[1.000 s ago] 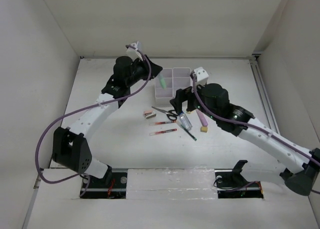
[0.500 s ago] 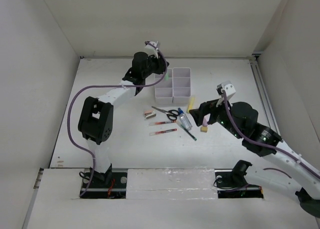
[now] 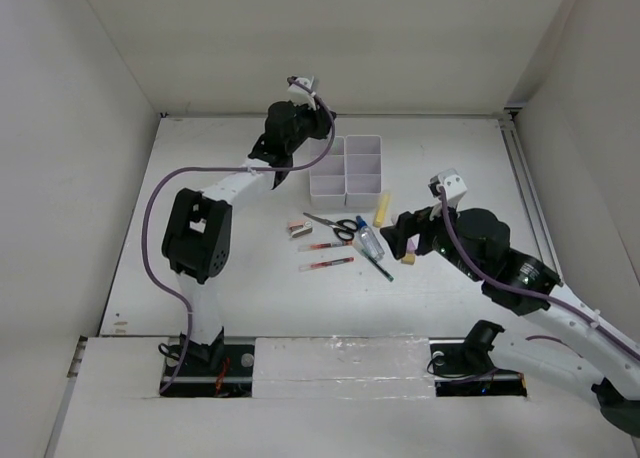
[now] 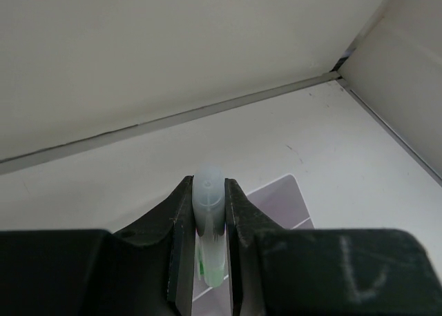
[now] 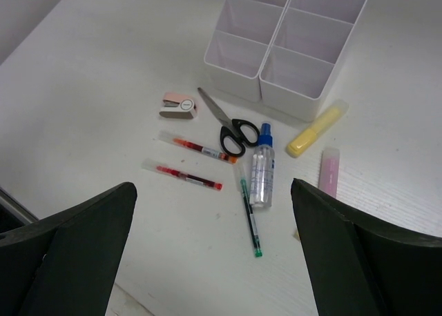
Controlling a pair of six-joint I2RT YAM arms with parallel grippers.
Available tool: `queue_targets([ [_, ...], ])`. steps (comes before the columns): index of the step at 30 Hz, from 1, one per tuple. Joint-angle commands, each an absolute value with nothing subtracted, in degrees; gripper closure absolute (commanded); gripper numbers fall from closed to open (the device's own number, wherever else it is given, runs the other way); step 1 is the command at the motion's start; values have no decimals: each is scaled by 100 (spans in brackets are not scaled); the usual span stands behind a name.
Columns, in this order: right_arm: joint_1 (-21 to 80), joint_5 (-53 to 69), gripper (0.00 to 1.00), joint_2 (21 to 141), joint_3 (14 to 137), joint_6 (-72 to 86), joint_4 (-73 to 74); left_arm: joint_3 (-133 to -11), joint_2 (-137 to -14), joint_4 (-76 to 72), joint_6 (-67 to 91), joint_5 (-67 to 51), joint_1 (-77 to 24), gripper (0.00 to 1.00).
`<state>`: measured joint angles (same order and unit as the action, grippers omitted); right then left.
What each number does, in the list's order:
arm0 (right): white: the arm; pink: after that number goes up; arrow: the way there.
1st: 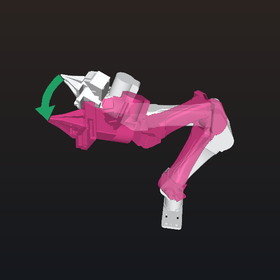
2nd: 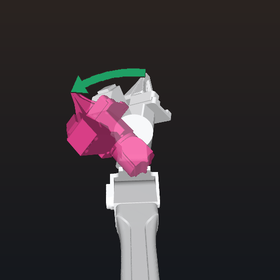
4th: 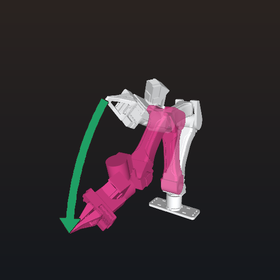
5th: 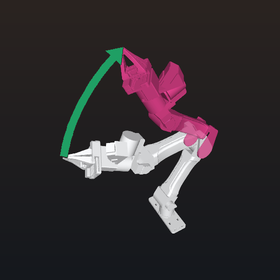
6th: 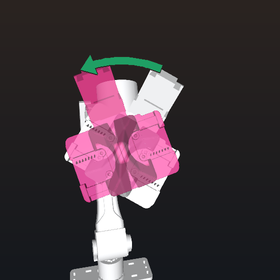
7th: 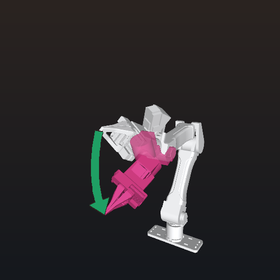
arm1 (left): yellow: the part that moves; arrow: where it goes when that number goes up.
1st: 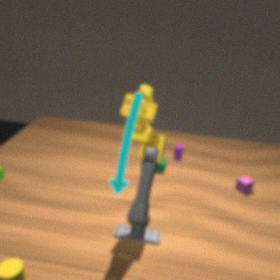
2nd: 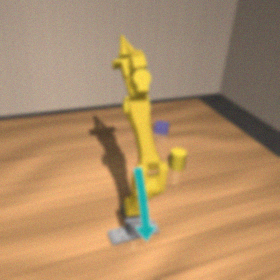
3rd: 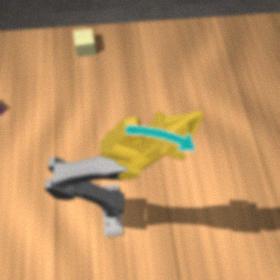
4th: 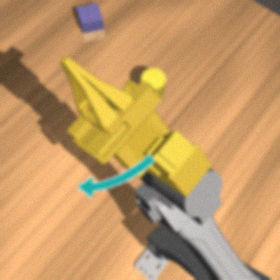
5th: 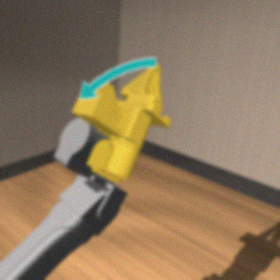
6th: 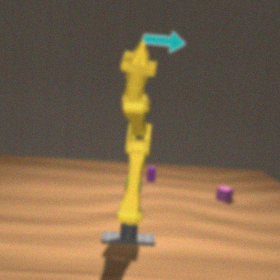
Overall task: Sort the stationery into containers
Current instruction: Place the pen in the storage box.
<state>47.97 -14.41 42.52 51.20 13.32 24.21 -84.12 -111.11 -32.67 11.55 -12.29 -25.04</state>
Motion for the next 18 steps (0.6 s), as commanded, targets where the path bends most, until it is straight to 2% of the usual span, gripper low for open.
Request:
queue_targets([
  [1, 4772, -1468, 0, 4254, 5142, 1275, 2347, -8666, -11153, -3770, 1037, -1047, -2487, 100],
  [17, 4772, -1362, 0, 4307, 5089, 1222, 2188, -8314, -11487, -4131, 1037, -871, -2487, 100],
  [18, 4772, -1362, 0, 4307, 5089, 1222, 2188, -8314, -11487, -4131, 1037, -870, -2487, 96],
])
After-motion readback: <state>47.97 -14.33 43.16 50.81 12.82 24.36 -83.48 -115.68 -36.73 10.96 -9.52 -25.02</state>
